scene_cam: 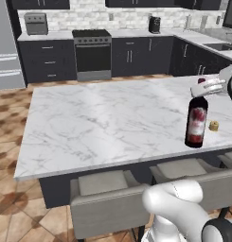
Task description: Get the candle and the wine from the cabinet and move them to the dining counter.
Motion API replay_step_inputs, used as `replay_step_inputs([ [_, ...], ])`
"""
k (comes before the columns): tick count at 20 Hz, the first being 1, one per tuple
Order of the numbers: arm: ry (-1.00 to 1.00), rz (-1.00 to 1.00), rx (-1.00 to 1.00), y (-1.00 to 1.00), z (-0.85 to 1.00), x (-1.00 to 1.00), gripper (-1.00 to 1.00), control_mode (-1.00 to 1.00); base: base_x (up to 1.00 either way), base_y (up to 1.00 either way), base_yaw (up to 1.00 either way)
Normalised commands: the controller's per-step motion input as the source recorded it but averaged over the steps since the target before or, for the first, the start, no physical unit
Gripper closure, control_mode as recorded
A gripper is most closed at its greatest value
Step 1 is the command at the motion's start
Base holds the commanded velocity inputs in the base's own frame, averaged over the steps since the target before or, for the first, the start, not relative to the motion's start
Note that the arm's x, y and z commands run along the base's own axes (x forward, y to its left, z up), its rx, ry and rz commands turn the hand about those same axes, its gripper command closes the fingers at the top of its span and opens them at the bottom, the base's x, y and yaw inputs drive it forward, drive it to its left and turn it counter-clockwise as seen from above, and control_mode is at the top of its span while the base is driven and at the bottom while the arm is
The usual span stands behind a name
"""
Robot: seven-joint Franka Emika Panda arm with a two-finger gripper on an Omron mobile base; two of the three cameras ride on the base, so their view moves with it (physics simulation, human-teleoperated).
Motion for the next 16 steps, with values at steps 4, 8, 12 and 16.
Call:
replay_step_inputs([
  [4, 0.11, 0.27, 0.00, -0.16, -0.50, 1.00, 1.00, -1.00, 0.00, 0.00, 0.00],
  [8, 0.03, 0.28, 0.00, -0.15, -0.45, 0.90, 1.00, -1.00, 0.00, 0.00, 0.00],
  [12, 0.00, 0.26, 0.00, -0.07, -0.31, 0.65, 1.00, -1.00, 0.00, 0.00, 0.00],
  [16, 0.00, 0.26, 0.00, -0.11, -0.20, 0.61, 1.00, -1.00, 0.00, 0.00, 0.00],
])
